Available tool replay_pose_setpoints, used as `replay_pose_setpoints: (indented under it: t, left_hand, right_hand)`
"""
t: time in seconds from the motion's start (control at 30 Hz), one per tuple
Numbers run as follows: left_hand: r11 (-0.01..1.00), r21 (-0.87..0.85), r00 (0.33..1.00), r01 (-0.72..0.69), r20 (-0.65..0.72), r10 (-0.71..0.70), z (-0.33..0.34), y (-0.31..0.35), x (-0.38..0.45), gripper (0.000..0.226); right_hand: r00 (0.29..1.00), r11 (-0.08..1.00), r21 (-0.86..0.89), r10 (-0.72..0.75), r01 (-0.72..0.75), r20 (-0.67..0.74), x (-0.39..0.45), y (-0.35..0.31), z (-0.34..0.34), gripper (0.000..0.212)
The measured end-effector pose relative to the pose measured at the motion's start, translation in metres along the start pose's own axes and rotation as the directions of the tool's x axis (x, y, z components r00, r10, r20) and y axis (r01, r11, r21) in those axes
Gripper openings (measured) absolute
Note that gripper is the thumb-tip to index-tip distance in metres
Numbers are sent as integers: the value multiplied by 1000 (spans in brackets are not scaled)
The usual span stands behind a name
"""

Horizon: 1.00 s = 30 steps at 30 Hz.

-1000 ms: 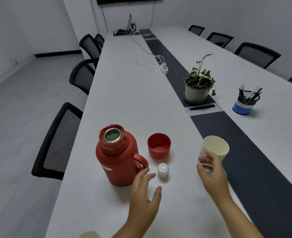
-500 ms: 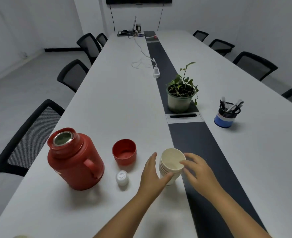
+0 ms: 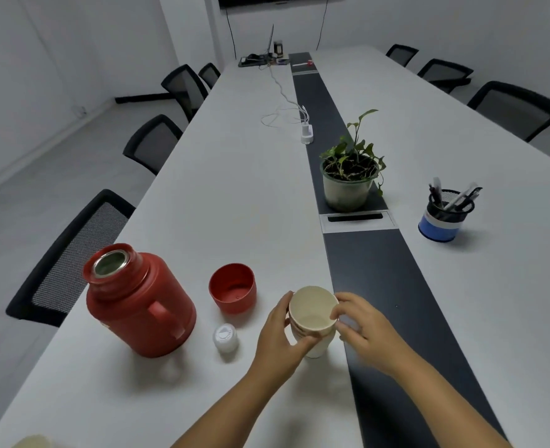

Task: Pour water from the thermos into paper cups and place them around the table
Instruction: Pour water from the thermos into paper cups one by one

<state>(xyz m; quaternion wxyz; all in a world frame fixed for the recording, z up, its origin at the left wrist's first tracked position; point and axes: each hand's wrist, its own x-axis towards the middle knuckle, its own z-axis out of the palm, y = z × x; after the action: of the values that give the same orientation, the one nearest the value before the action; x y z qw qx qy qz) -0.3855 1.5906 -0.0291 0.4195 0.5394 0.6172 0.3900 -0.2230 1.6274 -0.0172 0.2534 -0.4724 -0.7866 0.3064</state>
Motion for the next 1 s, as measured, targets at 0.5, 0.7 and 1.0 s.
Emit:
replay_pose_setpoints:
  t: [0.5, 0.7, 1.0]
  left_hand:
    - [985, 152, 994, -79, -57, 89, -1, 5, -5, 88]
    - [959, 232, 959, -166, -190, 212, -30, -20, -75, 61]
    - [876, 481, 912, 21, -369, 181, -131, -160, -262, 40]
  right_hand:
    - [933, 925, 375, 77, 65, -351, -7, -25, -28, 34]
    - [926, 920, 385, 77, 77, -369, -46, -65, -27, 70]
    - [994, 941, 322, 100, -107, 38, -115, -145, 138, 72]
